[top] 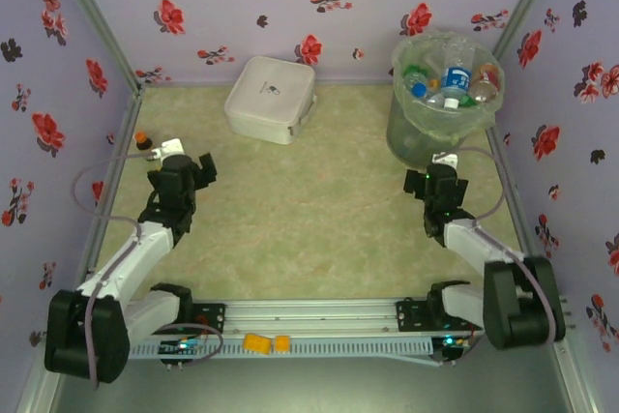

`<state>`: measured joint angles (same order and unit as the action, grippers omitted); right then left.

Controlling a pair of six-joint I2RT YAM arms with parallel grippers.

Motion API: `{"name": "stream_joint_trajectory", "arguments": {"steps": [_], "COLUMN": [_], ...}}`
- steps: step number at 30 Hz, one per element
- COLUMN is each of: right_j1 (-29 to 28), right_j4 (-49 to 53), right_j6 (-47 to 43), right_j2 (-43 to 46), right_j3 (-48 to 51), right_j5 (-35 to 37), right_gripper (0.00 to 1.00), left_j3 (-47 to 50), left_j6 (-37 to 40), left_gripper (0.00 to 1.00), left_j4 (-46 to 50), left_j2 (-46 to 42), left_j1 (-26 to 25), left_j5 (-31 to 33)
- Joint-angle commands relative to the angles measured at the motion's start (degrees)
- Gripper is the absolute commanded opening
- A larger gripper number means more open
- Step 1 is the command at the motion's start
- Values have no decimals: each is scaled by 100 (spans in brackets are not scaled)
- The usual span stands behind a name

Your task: Put the plastic bottles in the bin

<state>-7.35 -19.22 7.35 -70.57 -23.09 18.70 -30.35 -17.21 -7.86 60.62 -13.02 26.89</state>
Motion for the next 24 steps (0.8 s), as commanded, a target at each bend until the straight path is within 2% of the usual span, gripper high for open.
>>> {"name": "stream_joint_trajectory", "arguments": {"steps": [1,2,5,7,9,10,11,13,15,17,19,23,24], "right_j1": [168,243,430,568,651,677,701,708,700,700,692,683,683], "right_j4": [-1959,-2230,-1972,-2485,-3709,-3496,-2993,-3369,-3066,-3276,-3171,-3228,-3171], "right_j6": [-308,-371,-360,-285,-200,-176,-107,-122,-127,-136,-143,-147,-149], "right_j2": [-772,-952,-1309,-1617,-2059,-1927,-1785,-1937,-1831,-1905,-1855,-1875,-1855], "right_j3": [94,37,-313,-152,204,202,84,145,82,135,110,126,116], "right_j5": [-141,-313,-608,-859,-885,-887,-854,-833,-807,-733,-710,-703,-706], "right_gripper": [100,100,100,100,100,100,100,100,100,100,100,100,100], "left_j3": [280,328,501,570,696,747,716,755,839,895,842,1419,1533], "left_j6": [792,927,1323,1422,1431,1498,1501,1733,1856,1910,1699,1731,1878], "left_gripper": [100,100,100,100,100,100,100,100,100,100,100,100,100], "left_j4": [-1153,-1394,-2108,-2358,-2743,-3007,-3003,-3444,-4173,-4786,-4283,-5412,-6169], "left_j2": [416,546,1013,1277,1546,1661,1702,1868,2168,2641,2451,2683,3059], "left_j1": [121,142,222,255,291,300,301,337,385,509,614,752,760], "left_j5": [897,988,1095,1126,1118,1141,1038,907,717,319,9,-614,-612]}}
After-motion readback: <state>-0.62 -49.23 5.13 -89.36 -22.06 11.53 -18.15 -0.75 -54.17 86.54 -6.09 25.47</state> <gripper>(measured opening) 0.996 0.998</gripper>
